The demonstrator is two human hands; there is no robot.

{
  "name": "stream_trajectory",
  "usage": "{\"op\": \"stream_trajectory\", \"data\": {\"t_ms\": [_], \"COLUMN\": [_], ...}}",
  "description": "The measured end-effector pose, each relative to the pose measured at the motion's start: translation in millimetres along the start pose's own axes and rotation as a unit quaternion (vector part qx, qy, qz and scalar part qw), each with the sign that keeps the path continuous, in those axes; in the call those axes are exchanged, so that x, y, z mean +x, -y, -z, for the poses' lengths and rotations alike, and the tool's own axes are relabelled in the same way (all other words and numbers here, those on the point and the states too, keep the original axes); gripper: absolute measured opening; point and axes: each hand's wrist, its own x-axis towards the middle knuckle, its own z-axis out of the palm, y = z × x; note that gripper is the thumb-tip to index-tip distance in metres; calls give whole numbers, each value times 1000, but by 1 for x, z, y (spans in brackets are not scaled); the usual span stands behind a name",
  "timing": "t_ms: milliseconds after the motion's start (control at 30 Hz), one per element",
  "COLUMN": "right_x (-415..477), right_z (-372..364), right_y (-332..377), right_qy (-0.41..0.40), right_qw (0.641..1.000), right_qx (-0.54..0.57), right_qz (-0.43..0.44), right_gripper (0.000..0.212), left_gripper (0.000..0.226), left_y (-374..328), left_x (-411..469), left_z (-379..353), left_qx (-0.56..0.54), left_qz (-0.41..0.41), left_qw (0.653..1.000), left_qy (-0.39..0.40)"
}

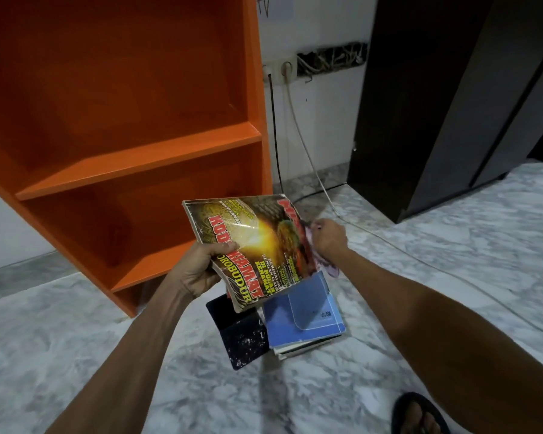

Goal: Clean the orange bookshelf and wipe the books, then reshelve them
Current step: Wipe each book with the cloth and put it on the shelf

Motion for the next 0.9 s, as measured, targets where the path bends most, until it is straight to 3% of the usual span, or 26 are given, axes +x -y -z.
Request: {"op": "stream_trajectory", "data": {"t_ms": [67, 167, 300, 367, 600, 700, 800, 900], "right_x": [2, -24, -66, -71, -58, -52, -42, -36], "right_z": [3, 3, -20, -28, -18, -12, -10, -11], "right_y": [0, 37, 65, 60, 54, 57, 47, 26], "right_qy": [-51, -61, -16, -13, -25, -33, -36, -17], "right_qw": [996, 966, 922, 913, 942, 957, 976, 987], "right_qx": [71, 210, 75, 40, 106, 178, 165, 157], "right_qz": [11, 142, 379, 405, 316, 225, 140, -5], "right_gripper": [30, 35, 41, 44, 36, 33, 34, 36], "left_gripper": [28, 28, 23, 24, 35, 32, 26, 23], "left_y": [-1, -2, -4, -7, -11, -14, -21, -38], "left_x": [3, 8, 9, 4, -8, -14, -23, -35], "left_z": [2, -3, -17, -21, -15, -17, -19, -22], "left_qx": [-12, -14, -10, 1, 6, -4, -23, -28], "left_qz": [4, 9, 1, -2, 6, 0, -5, -39], "left_qw": [1000, 1000, 1000, 1000, 1000, 1000, 1000, 999], "left_qy": [-8, -22, -27, -15, -8, 2, 13, -1]}}
